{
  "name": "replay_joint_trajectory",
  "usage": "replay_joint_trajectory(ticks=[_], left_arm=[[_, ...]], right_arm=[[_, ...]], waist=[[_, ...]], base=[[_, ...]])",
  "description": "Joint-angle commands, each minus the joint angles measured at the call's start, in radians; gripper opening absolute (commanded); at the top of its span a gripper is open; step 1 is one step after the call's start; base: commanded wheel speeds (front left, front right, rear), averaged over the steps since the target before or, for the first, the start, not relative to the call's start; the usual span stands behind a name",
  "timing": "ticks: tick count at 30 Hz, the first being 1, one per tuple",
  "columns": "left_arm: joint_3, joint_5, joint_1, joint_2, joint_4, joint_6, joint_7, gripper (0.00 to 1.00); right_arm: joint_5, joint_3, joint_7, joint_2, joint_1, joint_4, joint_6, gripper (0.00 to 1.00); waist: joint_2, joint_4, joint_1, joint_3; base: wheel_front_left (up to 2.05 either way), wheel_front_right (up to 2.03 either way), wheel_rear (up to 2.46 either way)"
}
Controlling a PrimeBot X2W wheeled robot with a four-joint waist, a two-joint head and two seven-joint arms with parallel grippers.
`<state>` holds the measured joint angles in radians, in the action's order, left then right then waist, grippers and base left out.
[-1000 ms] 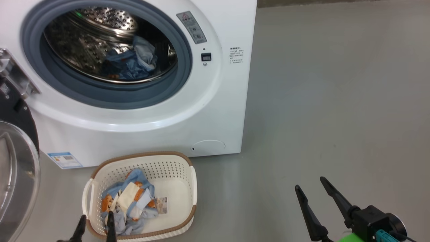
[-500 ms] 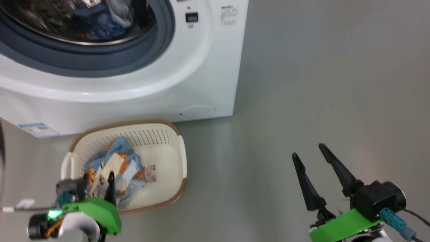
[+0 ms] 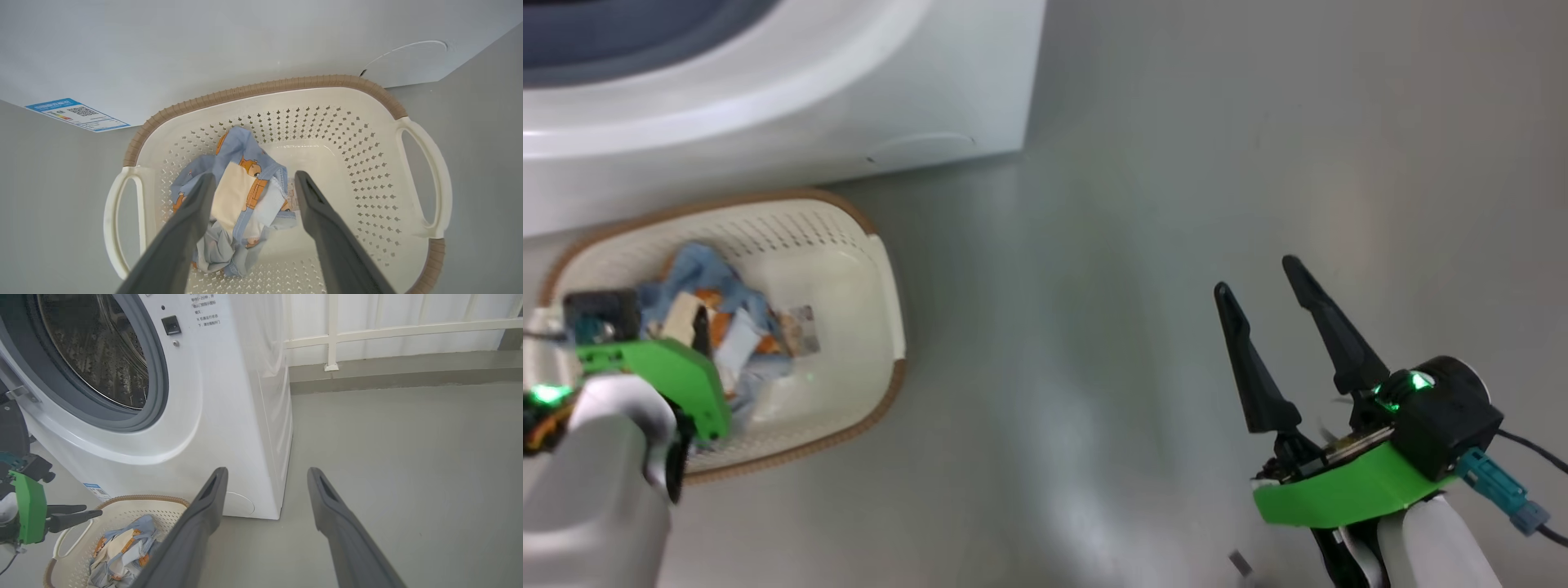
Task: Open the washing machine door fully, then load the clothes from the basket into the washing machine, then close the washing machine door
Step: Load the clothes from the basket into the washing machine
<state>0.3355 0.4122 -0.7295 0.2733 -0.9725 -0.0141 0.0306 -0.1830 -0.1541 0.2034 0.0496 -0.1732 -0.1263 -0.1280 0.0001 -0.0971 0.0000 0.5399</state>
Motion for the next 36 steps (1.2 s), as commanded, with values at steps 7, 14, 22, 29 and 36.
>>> replay_joint_trajectory(ticks=[7, 14, 22, 29, 36], left_arm=[[-0.006, -0.029, -0.182, 0.080, -0.098, 0.003, -0.057, 1.00], [0.004, -0.040, -0.262, 0.137, -0.187, 0.003, -0.111, 1.00], [0.000, -0.030, -0.312, 0.178, -0.245, -0.004, -0.139, 1.00], [0.004, -0.025, -0.330, 0.191, -0.268, -0.025, -0.159, 0.49], [0.014, -0.024, -0.340, 0.196, -0.277, -0.042, -0.154, 0.00]], right_arm=[[-0.023, -0.050, 0.039, 0.001, -0.052, 0.007, -0.003, 1.00], [-0.045, -0.079, 0.054, 0.001, -0.095, 0.025, -0.003, 1.00], [-0.074, -0.096, 0.058, 0.001, -0.121, 0.033, -0.003, 1.00], [-0.088, -0.104, 0.058, 0.001, -0.125, 0.026, -0.003, 1.00], [-0.097, -0.100, 0.058, 0.001, -0.131, 0.029, -0.003, 1.00]], waist=[[-0.0001, -0.119, 0.0000, 0.245], [-0.0001, -0.152, 0.0000, 0.314], [-0.0001, -0.180, 0.0000, 0.373], [-0.0001, -0.196, 0.0000, 0.394], [-0.0001, -0.198, 0.0000, 0.391]], base=[[0.00, 0.00, 0.00], [0.00, 0.00, 0.00], [0.00, 0.00, 0.00], [0.00, 0.00, 0.00], [0.00, 0.00, 0.00]])
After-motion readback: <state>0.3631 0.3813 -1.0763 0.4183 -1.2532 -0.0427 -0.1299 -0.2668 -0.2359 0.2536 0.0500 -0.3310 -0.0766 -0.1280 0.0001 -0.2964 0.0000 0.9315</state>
